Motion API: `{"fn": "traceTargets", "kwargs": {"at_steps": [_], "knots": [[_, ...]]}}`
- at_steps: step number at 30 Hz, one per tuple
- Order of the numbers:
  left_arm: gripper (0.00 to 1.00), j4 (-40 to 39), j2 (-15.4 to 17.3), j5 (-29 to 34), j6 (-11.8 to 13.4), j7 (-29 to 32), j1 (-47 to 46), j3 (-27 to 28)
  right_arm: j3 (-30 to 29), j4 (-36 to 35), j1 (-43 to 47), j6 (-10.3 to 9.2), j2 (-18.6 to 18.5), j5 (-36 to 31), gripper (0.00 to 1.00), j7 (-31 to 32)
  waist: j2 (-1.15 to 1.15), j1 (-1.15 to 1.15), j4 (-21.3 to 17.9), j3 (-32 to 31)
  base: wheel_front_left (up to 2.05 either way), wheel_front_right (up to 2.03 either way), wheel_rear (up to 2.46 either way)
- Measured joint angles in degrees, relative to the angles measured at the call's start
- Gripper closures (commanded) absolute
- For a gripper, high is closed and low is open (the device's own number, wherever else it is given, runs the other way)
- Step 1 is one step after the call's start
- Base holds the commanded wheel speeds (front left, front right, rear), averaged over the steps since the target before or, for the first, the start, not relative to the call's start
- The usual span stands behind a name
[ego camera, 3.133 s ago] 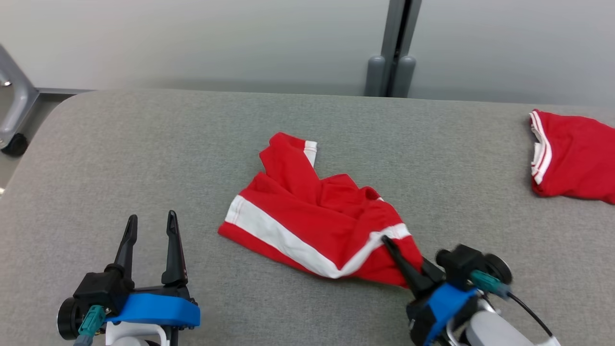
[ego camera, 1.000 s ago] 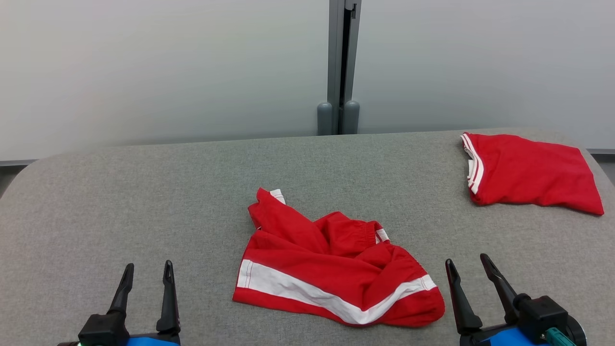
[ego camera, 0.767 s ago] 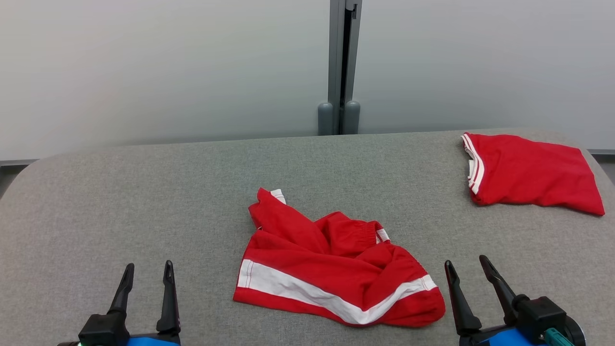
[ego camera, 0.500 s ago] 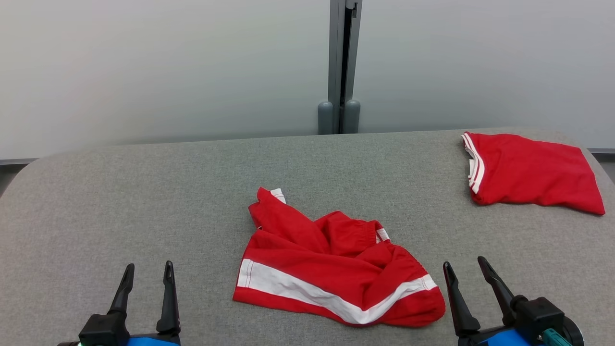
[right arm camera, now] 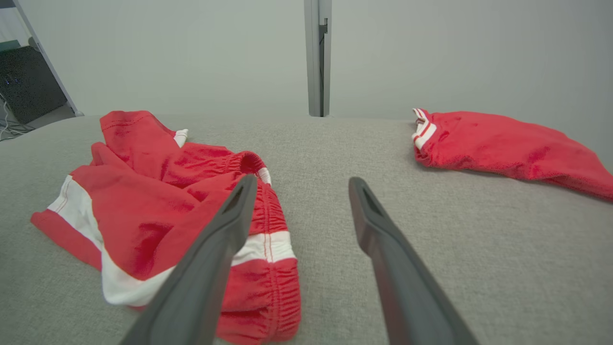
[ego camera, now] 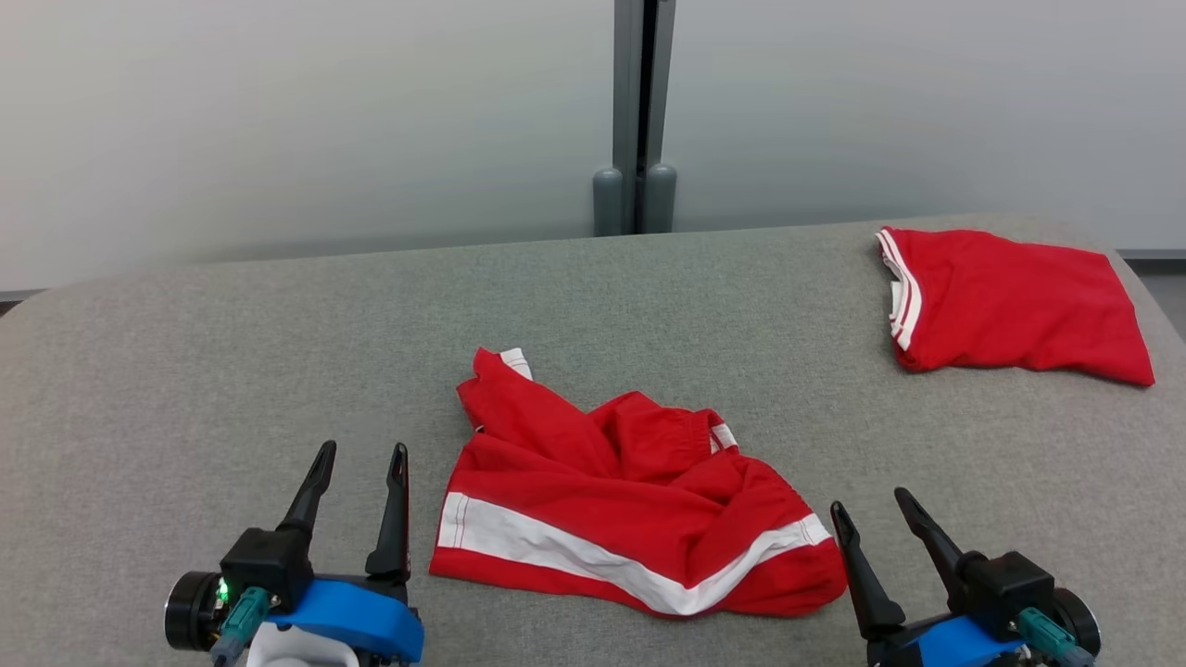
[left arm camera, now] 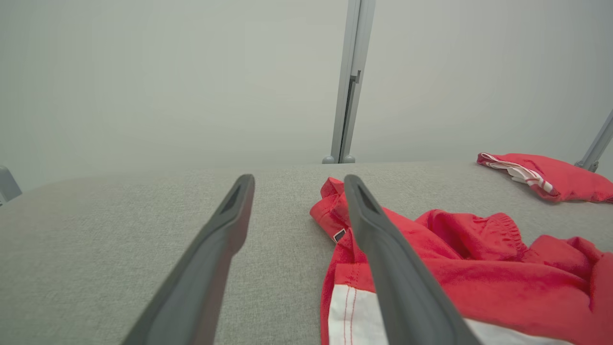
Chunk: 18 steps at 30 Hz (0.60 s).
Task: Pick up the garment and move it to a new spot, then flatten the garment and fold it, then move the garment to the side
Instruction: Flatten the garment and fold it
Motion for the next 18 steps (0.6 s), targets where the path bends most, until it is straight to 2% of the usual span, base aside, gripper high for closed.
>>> {"fn": "traceTargets", "kwargs": {"at_steps": [8, 18], "knots": [[0.00, 6.75, 3.14, -4.13, -0.12, 0.00, -5.45, -7.21, 6.57, 5.09, -5.66, 0.00, -2.97, 2.68, 0.00, 0.00, 0.00, 0.01, -2.04, 3.32, 0.00, 0.00, 0.00], [0.00, 15.51, 5.27, -9.82, -0.23, 0.00, -8.23, -14.88, 13.63, 8.98, -10.55, 0.00, -5.54, 8.51, 0.00, 0.00, 0.00, 0.01, -3.10, 6.27, 0.00, 0.00, 0.00]]}}
